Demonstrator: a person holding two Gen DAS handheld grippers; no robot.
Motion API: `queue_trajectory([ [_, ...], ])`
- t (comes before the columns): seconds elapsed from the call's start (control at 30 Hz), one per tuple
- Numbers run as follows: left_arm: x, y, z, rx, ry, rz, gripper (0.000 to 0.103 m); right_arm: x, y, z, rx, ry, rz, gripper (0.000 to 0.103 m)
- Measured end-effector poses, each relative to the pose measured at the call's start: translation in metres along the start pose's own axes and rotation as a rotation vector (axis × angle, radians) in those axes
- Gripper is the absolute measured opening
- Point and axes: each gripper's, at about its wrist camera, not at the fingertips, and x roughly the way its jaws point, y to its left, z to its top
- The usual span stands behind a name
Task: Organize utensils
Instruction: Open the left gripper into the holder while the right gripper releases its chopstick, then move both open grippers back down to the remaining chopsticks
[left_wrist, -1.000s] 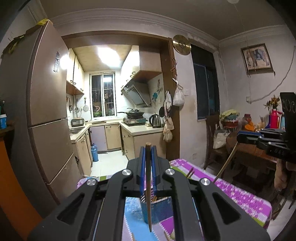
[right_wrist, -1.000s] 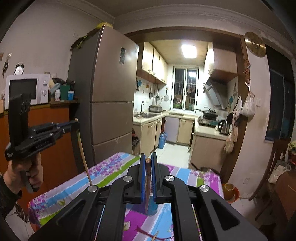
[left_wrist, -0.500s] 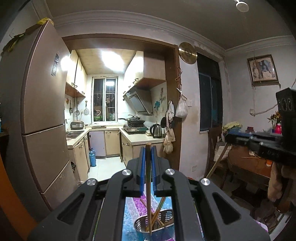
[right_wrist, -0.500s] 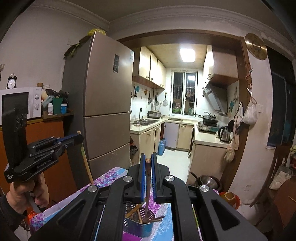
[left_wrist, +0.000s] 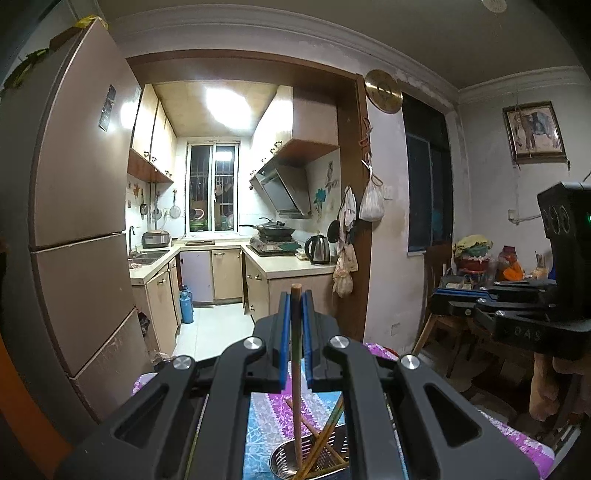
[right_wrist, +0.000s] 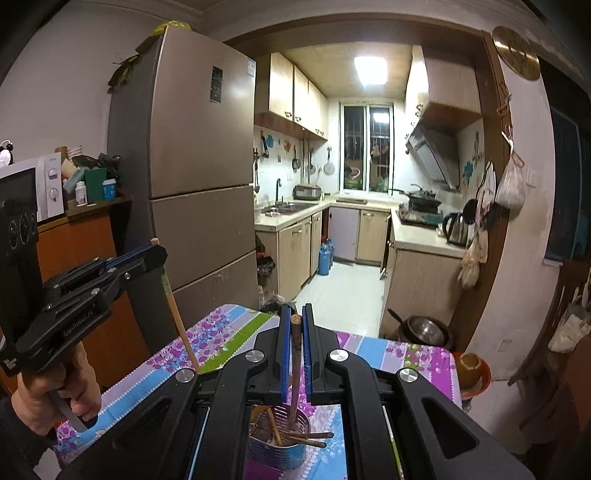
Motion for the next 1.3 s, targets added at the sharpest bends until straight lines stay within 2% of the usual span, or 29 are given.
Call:
queue_trajectory([
  [0.73,0.04,0.009,-0.038,-0.007,0.088,0.021,0.006,0.043,-0.008,-0.022,0.025,0.073,0.024,0.007],
  [0.8,0.042,0.009,-0.037,-0.011,0.09,0.024,0.011,0.043,-0.008,-0.022,0.031,0.072,0.024,0.007],
  [0.87,0.04,0.011,-0.035,-0.013,0.085,0.028,0.024,0.042,-0.009,-0.022,0.037,0.068,0.022,0.008],
  [0.93,0.033,0.011,-0.034,-0.012,0.077,0.034,0.028,0.038,-0.009,-0.021,0.039,0.055,0.021,0.008],
  [1.03,0.019,0.01,-0.033,-0.003,0.066,0.038,0.029,0.025,-0.009,-0.021,0.044,0.028,0.023,0.008],
  [1.07,0.011,0.01,-0.034,0.002,0.062,0.039,0.032,0.014,-0.008,-0.021,0.046,0.009,0.028,0.008],
  [1.17,-0.035,0.009,-0.047,0.018,0.038,0.047,0.047,-0.021,-0.003,-0.027,0.033,-0.056,0.038,0.008],
  [1.23,-0.068,0.008,-0.065,0.038,0.035,0.06,0.05,-0.055,0.004,-0.04,0.01,-0.108,0.036,0.008],
  [1.3,-0.112,0.006,-0.095,0.054,0.044,0.076,0.052,-0.084,0.011,-0.057,-0.013,-0.154,0.027,0.017],
])
